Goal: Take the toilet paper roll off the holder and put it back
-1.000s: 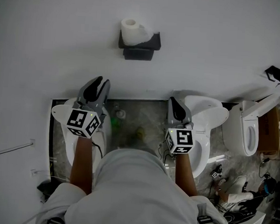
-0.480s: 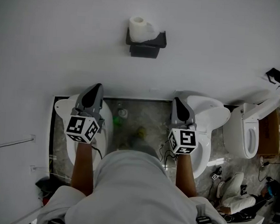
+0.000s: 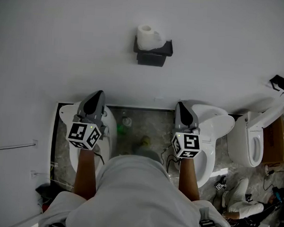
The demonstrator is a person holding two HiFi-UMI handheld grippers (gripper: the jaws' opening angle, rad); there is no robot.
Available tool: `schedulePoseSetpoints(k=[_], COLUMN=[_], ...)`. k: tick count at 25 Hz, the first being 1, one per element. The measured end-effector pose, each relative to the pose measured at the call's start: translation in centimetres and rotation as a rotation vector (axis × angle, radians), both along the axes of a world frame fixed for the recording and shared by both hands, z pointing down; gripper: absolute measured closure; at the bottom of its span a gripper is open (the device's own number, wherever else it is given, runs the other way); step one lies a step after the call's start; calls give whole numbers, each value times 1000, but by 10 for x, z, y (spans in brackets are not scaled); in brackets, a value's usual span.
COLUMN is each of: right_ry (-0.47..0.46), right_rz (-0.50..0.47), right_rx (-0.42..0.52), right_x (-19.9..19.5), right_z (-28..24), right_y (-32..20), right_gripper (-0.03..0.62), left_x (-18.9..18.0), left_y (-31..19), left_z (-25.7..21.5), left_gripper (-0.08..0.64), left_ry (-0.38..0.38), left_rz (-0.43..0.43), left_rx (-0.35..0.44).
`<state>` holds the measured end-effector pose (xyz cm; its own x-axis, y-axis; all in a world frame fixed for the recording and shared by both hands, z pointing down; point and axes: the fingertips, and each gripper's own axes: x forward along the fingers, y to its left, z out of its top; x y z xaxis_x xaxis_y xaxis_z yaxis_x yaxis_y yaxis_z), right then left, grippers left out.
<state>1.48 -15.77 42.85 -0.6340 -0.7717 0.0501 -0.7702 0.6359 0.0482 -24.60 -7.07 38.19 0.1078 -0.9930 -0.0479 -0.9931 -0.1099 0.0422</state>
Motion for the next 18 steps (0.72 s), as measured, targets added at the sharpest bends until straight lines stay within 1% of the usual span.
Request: schedulePoseSetpoints(k=[9, 18], right_ry=[-4, -1], right_rz=[-6, 0], right_rx=[-5, -12], right_x=[-5, -3], right_z=[-2, 0], right_y=[2, 2], right_gripper=[592, 593], left_x=[-7, -1], left_y=[6, 3], left_z=[2, 6], left_gripper=[560, 560], left_ry=[12, 6], left_rz=[-6, 19], left_rx=[0, -6])
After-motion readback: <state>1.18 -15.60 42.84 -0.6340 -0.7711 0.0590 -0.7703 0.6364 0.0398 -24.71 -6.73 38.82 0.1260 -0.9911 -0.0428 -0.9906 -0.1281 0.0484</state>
